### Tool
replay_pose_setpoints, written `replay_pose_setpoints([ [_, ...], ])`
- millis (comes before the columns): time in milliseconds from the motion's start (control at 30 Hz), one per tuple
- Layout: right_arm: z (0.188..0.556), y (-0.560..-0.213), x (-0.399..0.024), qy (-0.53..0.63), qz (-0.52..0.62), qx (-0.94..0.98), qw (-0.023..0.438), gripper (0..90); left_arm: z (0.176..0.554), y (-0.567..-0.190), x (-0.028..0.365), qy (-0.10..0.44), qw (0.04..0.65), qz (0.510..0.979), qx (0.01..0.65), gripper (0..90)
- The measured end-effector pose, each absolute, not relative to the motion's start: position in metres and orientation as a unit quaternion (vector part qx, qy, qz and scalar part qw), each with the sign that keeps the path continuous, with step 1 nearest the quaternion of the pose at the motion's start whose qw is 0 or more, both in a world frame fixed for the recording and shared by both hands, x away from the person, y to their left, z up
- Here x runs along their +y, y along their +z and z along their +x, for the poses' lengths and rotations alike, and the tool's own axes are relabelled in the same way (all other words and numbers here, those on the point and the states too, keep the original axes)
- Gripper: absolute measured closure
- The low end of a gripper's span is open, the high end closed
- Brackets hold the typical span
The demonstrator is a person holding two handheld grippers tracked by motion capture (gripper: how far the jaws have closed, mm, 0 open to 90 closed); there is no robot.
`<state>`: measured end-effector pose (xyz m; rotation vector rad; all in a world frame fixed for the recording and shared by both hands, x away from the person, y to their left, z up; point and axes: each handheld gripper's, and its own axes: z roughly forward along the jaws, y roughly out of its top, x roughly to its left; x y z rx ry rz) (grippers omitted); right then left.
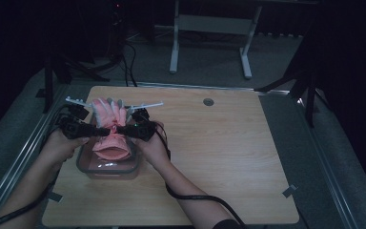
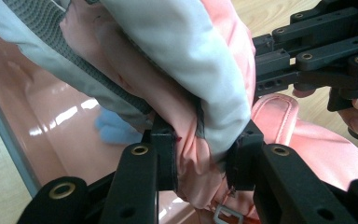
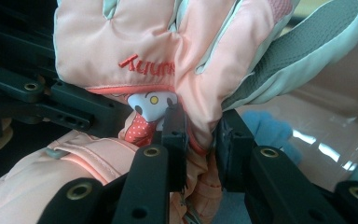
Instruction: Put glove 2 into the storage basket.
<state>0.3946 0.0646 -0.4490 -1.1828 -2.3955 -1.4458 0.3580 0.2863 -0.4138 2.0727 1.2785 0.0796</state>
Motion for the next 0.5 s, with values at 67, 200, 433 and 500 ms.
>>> replay_pose_setpoints([
  [67, 0.395, -0.454, 0.067, -0.473, -0.393, -0.787, 0.054, 75.5, 0.359, -0.419, 0.288, 0.026, 0.344, 0.797, 0.496, 69.6],
  [200, 0.394, -0.475, 0.074, -0.450, -0.402, -0.795, 0.059, 75.2, 0.362, -0.442, 0.290, 0.004, 0.332, 0.801, 0.499, 69.5],
  [433, 0.389, -0.484, 0.071, -0.412, -0.407, -0.815, 0.035, 74.1, 0.365, -0.461, 0.288, -0.022, 0.336, 0.801, 0.496, 69.1],
  [500, 0.389, -0.485, 0.071, -0.404, -0.406, -0.819, 0.036, 73.7, 0.365, -0.464, 0.287, -0.023, 0.332, 0.802, 0.496, 69.1],
])
